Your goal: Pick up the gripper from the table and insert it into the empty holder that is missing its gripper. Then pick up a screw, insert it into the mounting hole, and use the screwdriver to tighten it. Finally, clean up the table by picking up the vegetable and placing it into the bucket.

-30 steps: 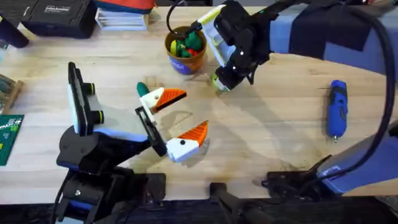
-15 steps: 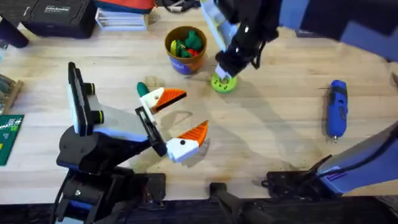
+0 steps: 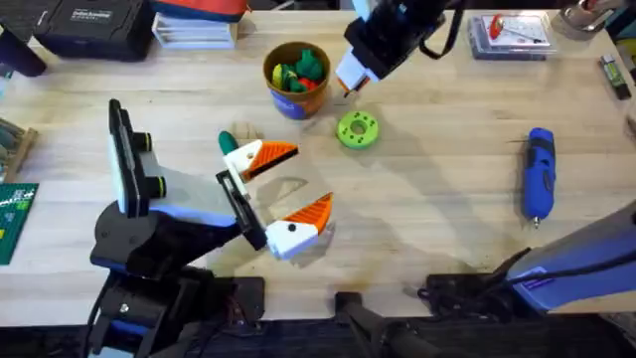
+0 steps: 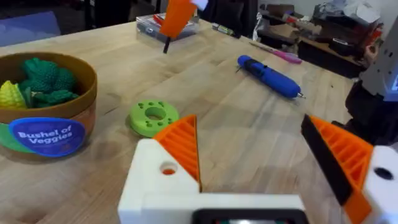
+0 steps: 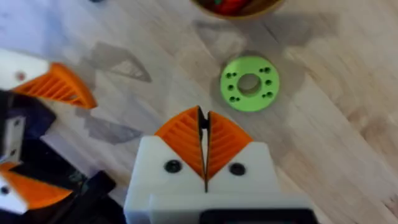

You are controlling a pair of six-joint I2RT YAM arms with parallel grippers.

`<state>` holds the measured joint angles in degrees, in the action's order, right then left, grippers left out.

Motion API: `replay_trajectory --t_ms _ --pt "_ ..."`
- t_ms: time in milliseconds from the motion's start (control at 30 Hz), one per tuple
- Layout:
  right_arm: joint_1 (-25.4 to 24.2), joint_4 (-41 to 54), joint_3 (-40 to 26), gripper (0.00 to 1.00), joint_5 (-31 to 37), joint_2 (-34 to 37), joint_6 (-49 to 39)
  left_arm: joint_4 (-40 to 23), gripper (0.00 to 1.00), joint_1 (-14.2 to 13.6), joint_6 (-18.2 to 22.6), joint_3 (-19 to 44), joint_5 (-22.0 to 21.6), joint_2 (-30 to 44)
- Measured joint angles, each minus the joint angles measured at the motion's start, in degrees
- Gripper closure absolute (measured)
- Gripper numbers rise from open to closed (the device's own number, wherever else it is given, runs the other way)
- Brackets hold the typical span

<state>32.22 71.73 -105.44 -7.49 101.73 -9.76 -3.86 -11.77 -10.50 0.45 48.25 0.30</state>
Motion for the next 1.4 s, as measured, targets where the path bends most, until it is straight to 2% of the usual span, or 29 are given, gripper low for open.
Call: replay_trajectory --t_ms 267,567,767,1067,1400 --pt "3.7 4.3 -5.1 0.995 -4.4 0.0 -1.0 0.0 0.015 0.0 0.0 0.0 0.0 0.0" --pt "13.0 2.0 -5.5 0.995 -9.6 0.0 -1.2 0.0 0.014 0.0 0.0 0.0 0.2 0.0" --pt "16.7 0.0 -5.5 0.995 -11.3 0.0 -1.0 0.0 0.015 0.0 0.0 0.0 0.2 0.0" --pt "19.1 -1.4 -5.5 0.995 -11.9 0.3 -0.1 0.0 0.015 0.0 1.1 0.0 2.9 0.0" --pt "19.4 -0.6 -5.5 0.995 -11.9 3.1 0.3 0.0 0.016 0.0 1.3 0.0 4.3 0.0"
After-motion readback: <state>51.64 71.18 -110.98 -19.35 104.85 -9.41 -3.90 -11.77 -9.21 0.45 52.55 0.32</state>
